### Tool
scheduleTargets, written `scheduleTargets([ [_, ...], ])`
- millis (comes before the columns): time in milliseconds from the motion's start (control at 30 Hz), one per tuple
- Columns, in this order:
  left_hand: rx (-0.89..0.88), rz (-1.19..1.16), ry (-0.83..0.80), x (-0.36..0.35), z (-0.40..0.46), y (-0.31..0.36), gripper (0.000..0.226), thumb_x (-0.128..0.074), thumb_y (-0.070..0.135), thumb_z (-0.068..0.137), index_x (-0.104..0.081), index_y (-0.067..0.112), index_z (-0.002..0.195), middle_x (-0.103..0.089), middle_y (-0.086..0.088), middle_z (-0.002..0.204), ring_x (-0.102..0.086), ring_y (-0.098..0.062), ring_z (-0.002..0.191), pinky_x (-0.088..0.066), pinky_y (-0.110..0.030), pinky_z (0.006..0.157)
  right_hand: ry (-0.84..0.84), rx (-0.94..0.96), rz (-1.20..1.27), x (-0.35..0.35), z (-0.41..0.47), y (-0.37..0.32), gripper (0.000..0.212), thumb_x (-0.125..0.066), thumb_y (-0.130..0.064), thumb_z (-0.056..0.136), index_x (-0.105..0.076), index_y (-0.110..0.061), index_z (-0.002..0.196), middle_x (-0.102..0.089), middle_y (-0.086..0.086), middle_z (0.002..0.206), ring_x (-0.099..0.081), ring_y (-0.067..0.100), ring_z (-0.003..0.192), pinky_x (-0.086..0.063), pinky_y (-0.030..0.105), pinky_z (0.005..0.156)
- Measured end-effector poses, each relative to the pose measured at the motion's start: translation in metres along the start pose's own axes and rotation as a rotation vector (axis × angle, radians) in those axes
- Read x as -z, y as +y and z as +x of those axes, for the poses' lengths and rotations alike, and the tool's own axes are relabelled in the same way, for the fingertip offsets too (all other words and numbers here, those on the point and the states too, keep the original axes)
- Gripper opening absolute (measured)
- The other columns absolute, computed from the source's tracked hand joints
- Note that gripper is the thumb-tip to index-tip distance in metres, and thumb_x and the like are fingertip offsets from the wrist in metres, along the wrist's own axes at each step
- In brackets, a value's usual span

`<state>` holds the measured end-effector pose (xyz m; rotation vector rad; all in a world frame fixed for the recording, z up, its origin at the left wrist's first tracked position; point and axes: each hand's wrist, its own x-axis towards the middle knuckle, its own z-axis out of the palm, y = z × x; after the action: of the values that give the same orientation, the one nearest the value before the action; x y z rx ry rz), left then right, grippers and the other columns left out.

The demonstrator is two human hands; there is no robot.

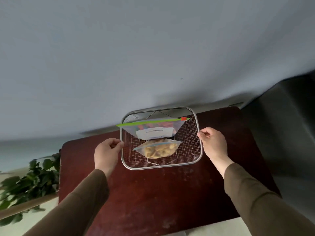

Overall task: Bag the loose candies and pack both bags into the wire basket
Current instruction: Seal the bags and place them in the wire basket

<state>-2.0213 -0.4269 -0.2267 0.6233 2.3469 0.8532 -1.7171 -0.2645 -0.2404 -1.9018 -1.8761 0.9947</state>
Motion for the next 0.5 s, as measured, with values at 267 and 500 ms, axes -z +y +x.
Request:
scheduleTargets([
  [267, 0.059, -0.027, 0.040, 0.018, 0.001, -0.030, 0.013, -0.075, 0.021, 0.092, -0.076, 0.020, 0.079, -0.073, 0.000, 0.072, -0.060, -0.014, 0.064, -0.047, -0.030, 0.063, -0.062, 0.068, -0.069, -0.023, 0.004, -0.027, 0.017, -0.063, -0.027, 0.096, -0.074, -0.016, 0.088, -0.073, -0.002, 0.082, -0.067, 0.020, 0.079, -0.054, 0.039, 0.071],
  [500, 0.069, -0.030, 0.037, 0.017, 0.003, -0.041, 0.013, -0.075, 0.022, 0.093, -0.078, 0.019, 0.080, -0.074, 0.000, 0.073, -0.061, -0.014, 0.065, -0.046, -0.029, 0.062, -0.069, 0.076, -0.079, -0.028, 0.004, -0.027, 0.016, -0.063, -0.026, 0.096, -0.074, -0.016, 0.089, -0.072, -0.003, 0.082, -0.067, 0.020, 0.079, -0.055, 0.039, 0.071],
])
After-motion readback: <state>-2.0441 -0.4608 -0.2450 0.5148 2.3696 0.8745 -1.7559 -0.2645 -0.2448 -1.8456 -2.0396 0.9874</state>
